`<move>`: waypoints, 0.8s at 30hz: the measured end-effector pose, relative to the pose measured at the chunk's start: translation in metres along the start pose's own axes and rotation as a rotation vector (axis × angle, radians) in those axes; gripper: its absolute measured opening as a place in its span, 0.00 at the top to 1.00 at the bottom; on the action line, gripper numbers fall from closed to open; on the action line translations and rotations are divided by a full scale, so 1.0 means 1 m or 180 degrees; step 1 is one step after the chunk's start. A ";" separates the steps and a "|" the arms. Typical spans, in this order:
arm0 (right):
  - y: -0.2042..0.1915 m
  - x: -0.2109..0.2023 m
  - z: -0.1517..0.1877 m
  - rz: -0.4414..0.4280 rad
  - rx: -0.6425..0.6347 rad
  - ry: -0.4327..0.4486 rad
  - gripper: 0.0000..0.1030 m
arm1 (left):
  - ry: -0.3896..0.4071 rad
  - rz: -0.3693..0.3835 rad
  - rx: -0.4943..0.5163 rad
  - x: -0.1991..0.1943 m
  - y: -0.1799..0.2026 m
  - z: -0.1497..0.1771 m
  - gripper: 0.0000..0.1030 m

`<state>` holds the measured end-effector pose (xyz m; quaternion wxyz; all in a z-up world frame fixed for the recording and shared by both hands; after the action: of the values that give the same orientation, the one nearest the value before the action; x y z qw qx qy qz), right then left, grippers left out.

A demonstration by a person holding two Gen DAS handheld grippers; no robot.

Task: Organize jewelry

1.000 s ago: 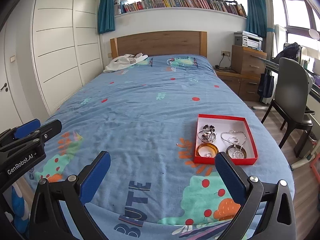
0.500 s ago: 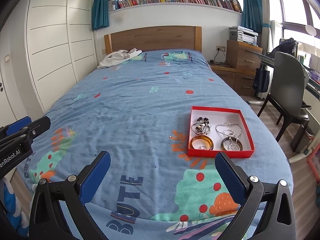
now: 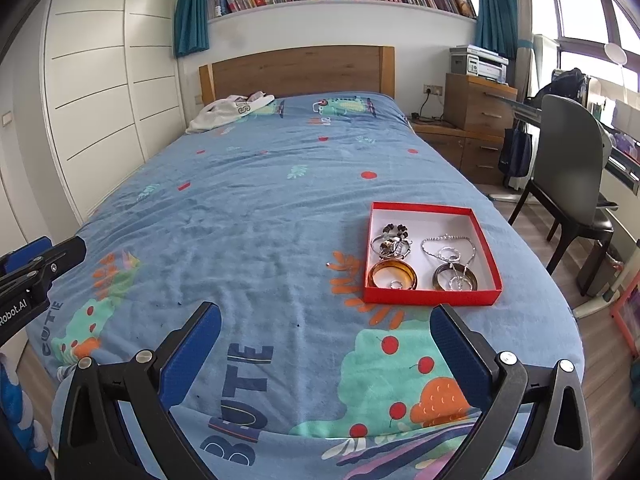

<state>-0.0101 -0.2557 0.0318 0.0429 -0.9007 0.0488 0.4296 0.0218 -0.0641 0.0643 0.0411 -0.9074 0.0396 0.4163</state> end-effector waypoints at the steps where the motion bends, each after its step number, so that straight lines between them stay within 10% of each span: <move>1: 0.001 0.000 0.000 0.0000 0.0004 -0.0002 0.01 | -0.0004 0.0000 -0.0001 0.001 0.000 0.000 0.41; 24: 0.003 0.005 0.002 0.0006 0.0017 -0.0037 0.01 | -0.0108 0.0000 0.0007 0.017 -0.003 0.011 0.41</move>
<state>-0.0091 -0.2587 0.0267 0.0451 -0.8980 0.0505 0.4347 0.0250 -0.0609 0.0447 0.0428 -0.9002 0.0394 0.4315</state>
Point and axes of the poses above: each gripper's, at about its wrist camera, not at the fingertips, and x roughly the way its jaws point, y to its right, z to its underside, the point moved 4 cm from there along x, roughly the way its jaws point, and after that the axes turned 15 degrees about -y, right-handed, at the moved point
